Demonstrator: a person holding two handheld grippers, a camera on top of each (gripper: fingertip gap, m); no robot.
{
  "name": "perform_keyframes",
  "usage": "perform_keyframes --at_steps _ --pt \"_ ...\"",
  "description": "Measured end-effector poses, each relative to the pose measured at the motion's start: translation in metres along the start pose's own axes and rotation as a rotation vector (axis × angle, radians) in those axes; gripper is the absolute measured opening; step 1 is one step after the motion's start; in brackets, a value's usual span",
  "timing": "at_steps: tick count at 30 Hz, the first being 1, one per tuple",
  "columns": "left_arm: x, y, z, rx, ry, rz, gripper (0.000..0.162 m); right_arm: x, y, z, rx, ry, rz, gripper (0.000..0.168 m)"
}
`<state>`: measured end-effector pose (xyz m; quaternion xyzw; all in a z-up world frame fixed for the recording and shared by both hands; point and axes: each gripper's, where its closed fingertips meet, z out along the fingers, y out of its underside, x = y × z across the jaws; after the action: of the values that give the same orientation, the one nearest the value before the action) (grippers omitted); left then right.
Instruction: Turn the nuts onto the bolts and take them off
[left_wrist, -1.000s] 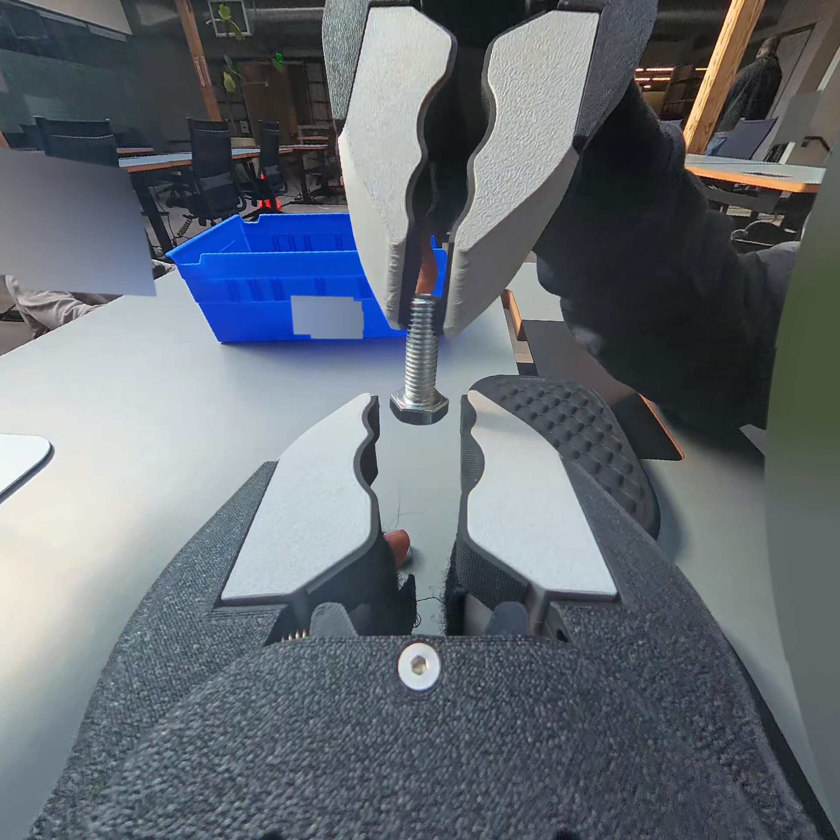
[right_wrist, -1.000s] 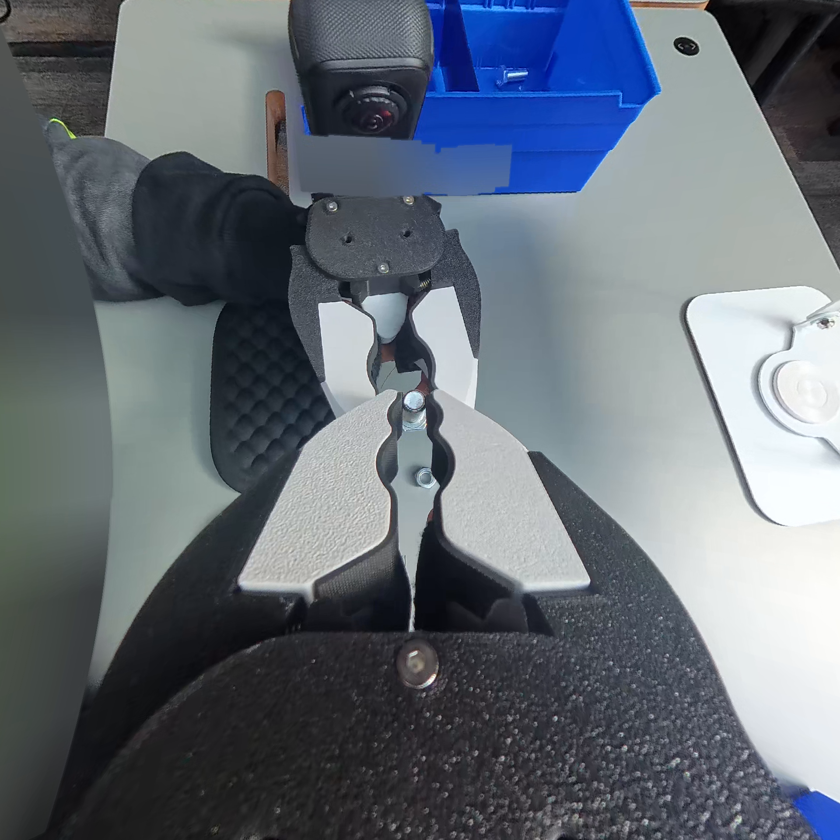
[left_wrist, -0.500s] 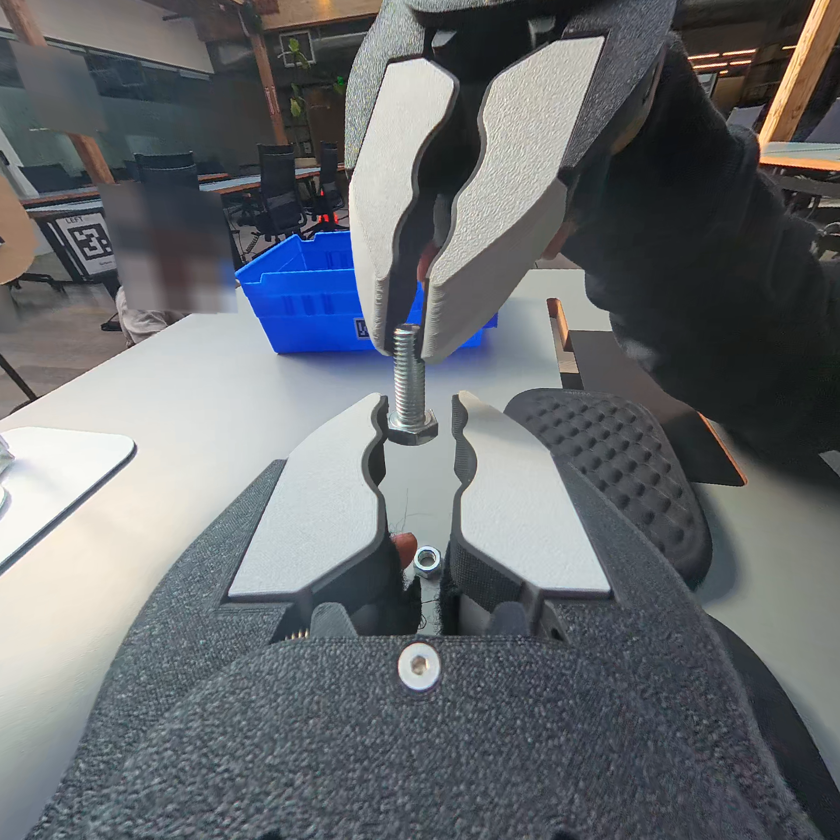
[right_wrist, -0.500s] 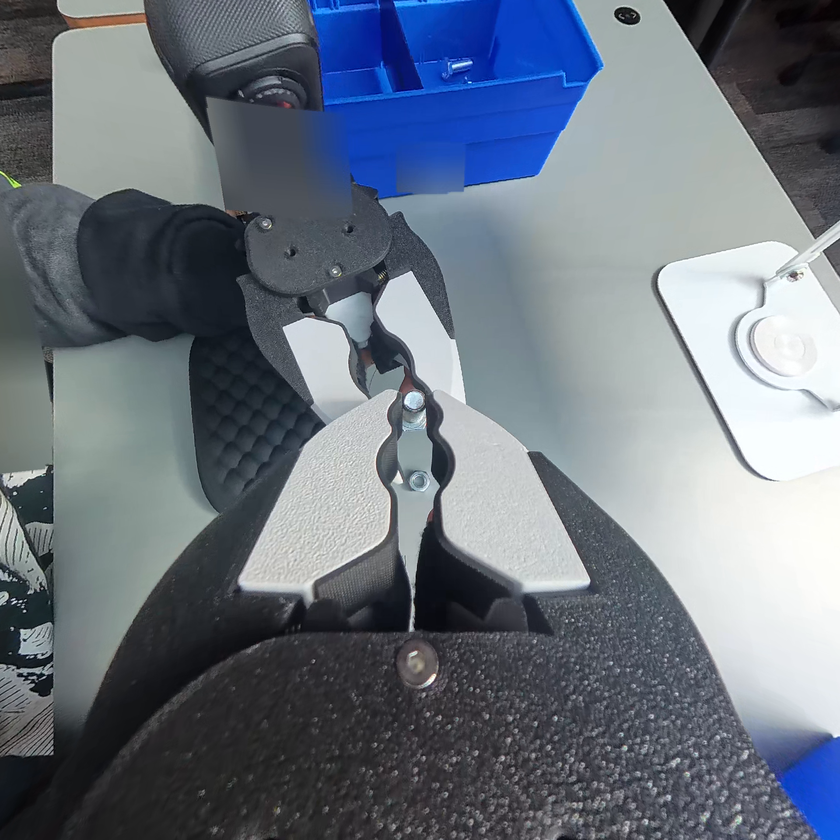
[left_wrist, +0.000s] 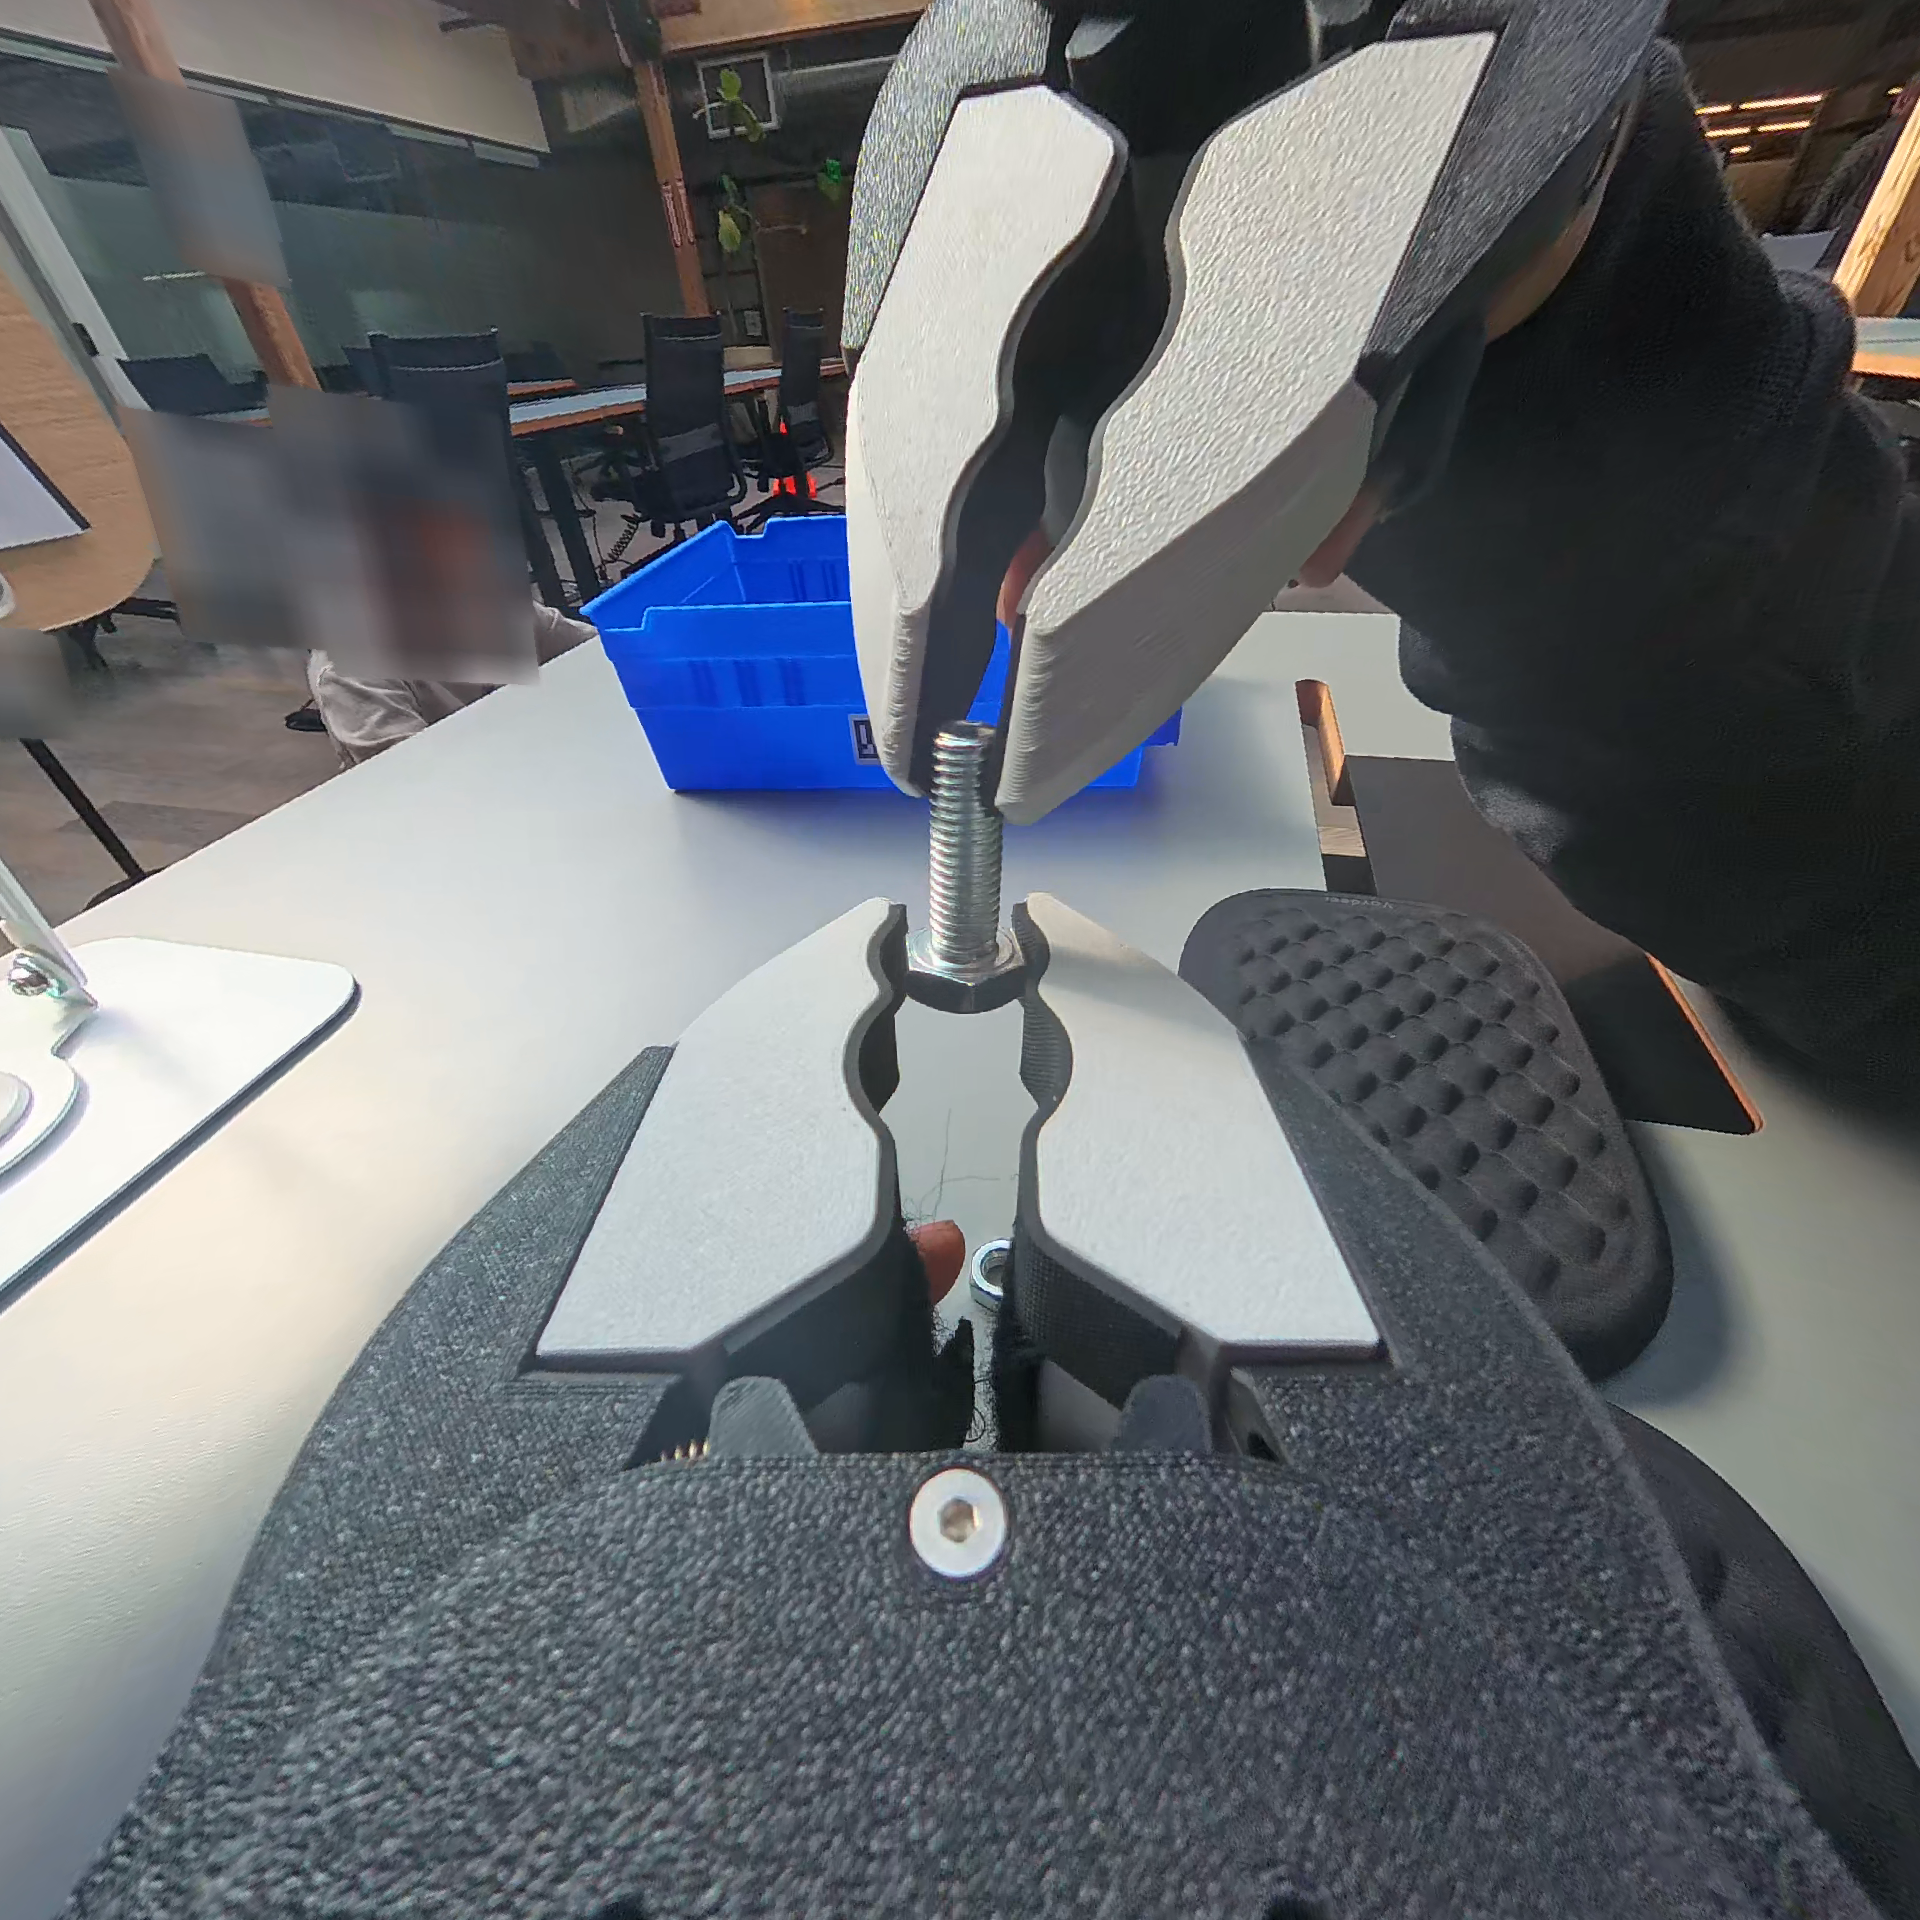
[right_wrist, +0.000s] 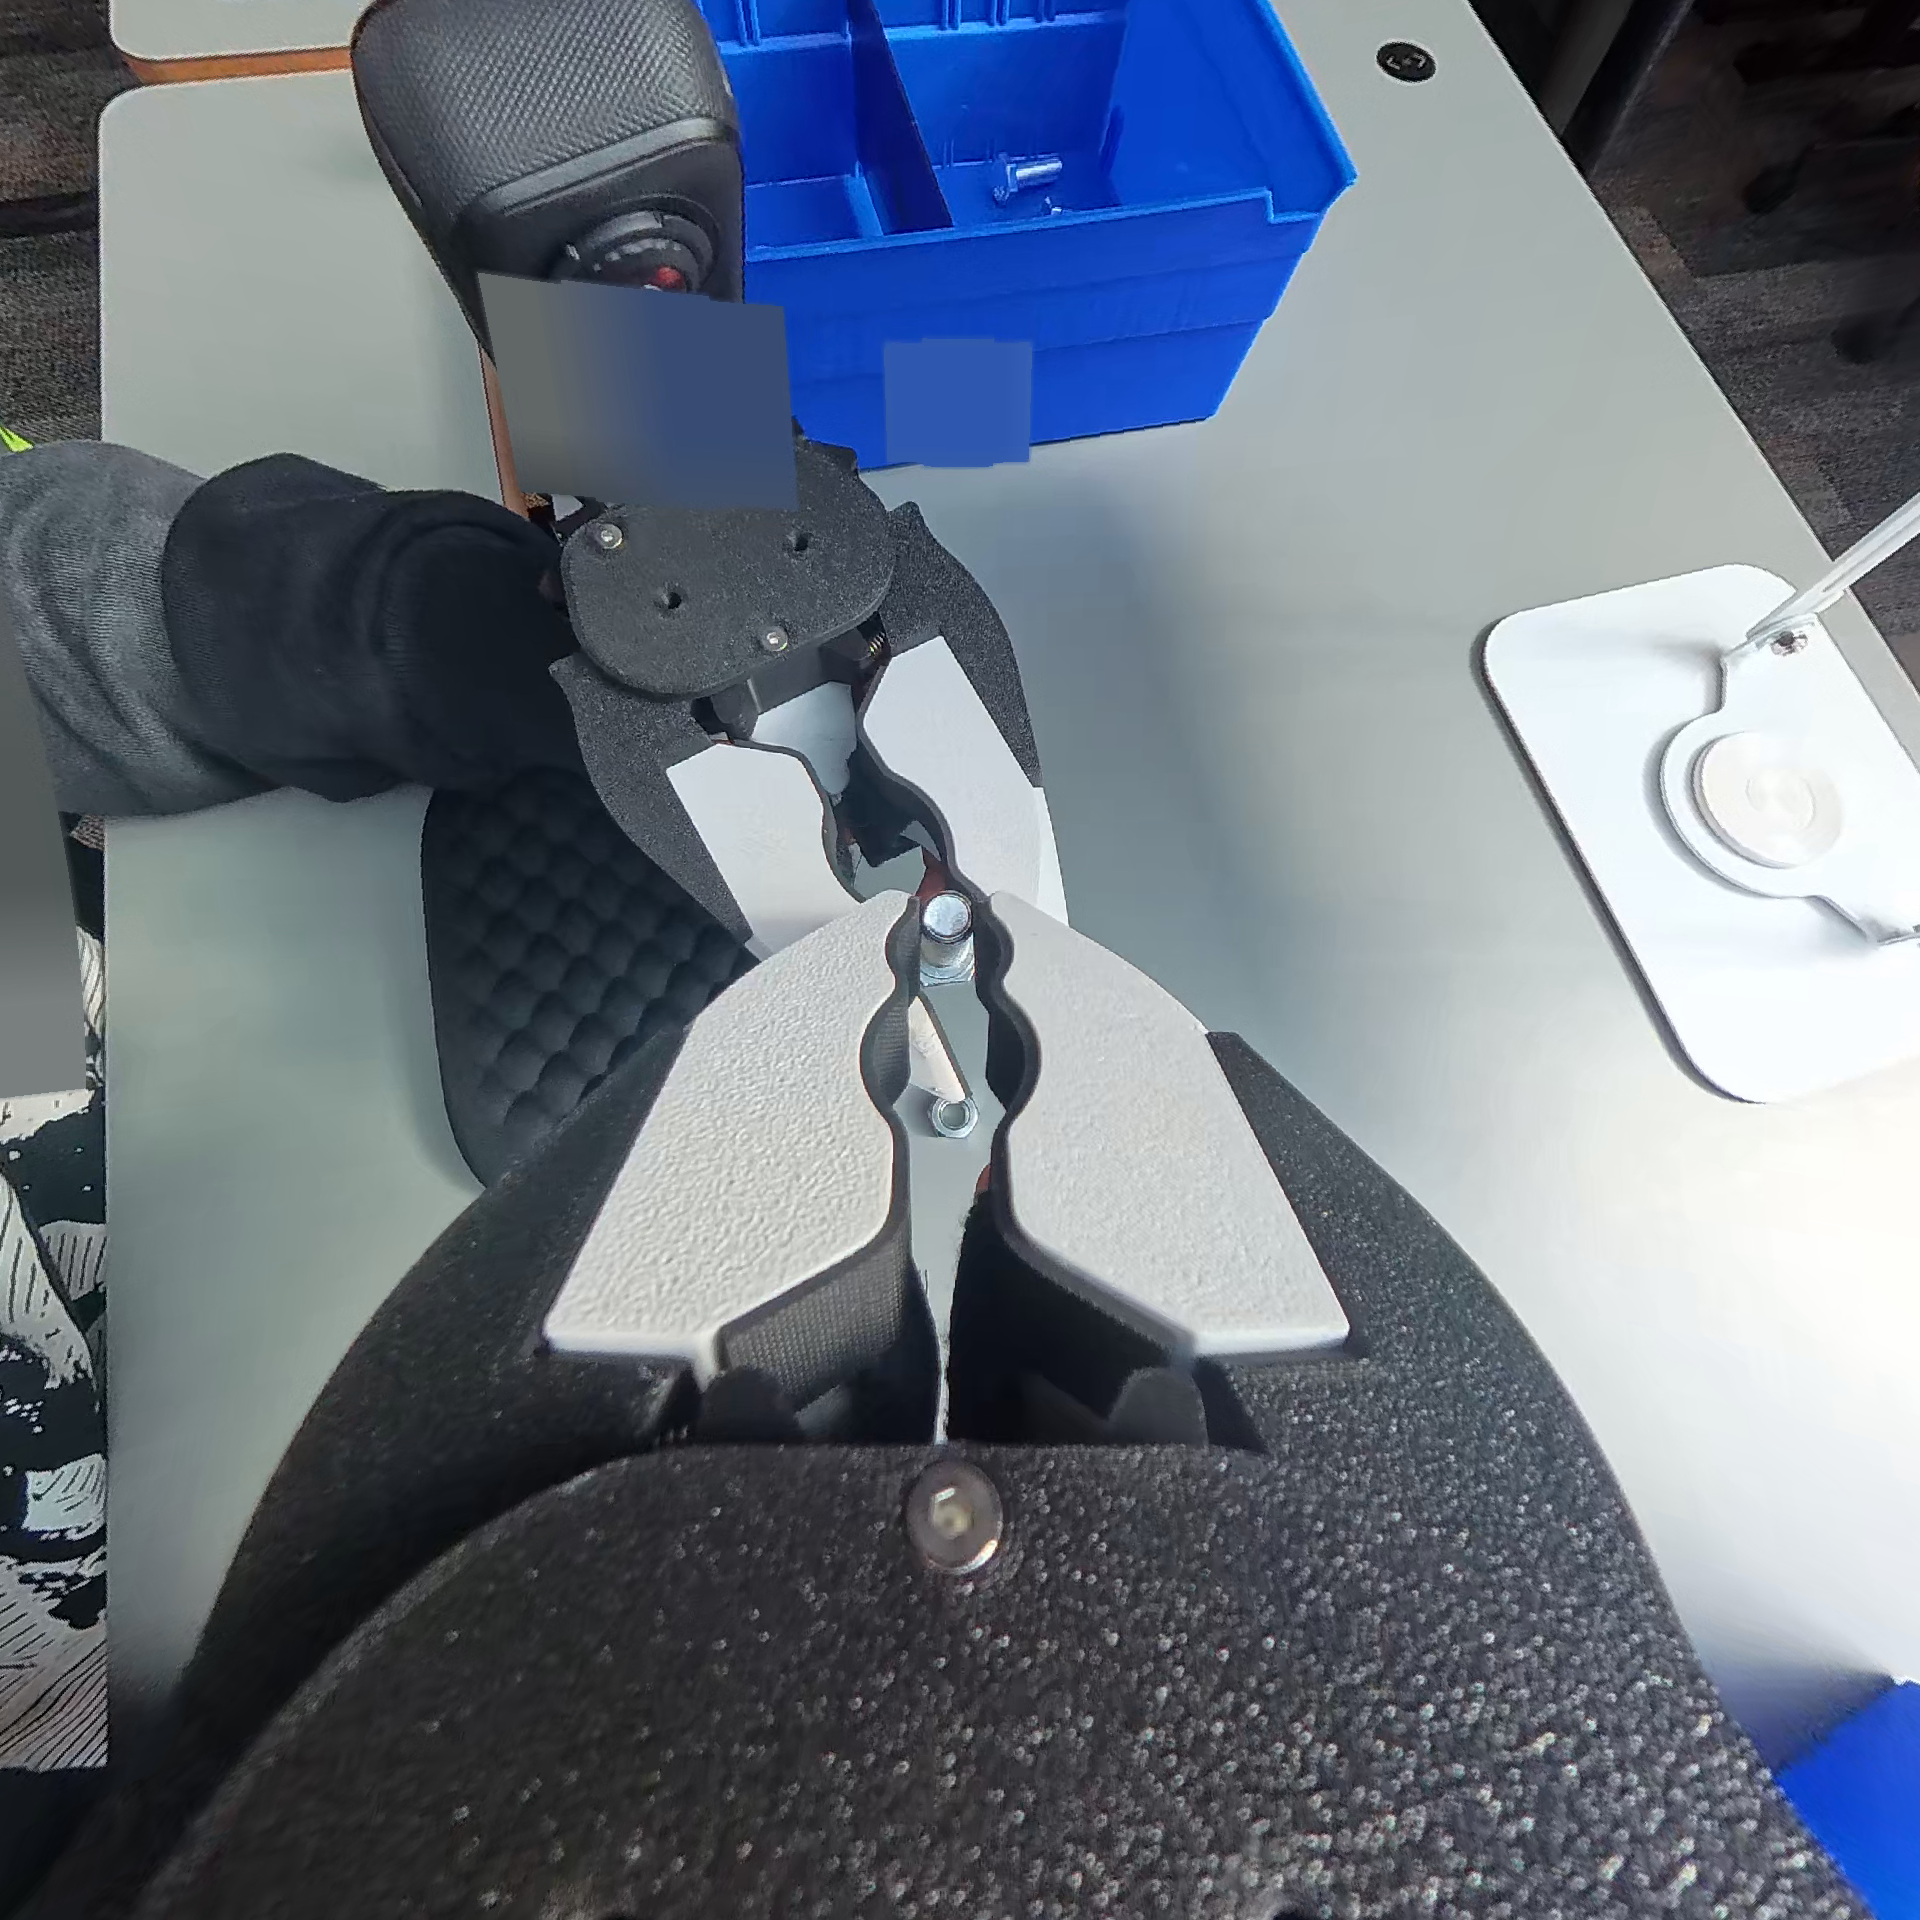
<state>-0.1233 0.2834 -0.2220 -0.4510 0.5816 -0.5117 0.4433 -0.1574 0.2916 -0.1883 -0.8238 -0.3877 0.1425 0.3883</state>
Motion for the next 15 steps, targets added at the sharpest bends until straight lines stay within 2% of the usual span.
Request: perform_keyframes --at_steps 11,12,15 --pt "-0.001 0.003 0.001 0.000 -0.005 0.009 0.014 0.000 0.000 0.000 0.002 -0.004 0.006 0.009" --pt "0.000 0.003 0.000 0.004 0.001 0.002 0.014 0.000 0.000 0.000 0.004 -0.007 0.007 0.012" --pt "0.001 0.011 -0.001 -0.011 0.029 -0.027 0.014 -0.002 -0.001 -0.004 0.018 -0.021 0.002 0.044"
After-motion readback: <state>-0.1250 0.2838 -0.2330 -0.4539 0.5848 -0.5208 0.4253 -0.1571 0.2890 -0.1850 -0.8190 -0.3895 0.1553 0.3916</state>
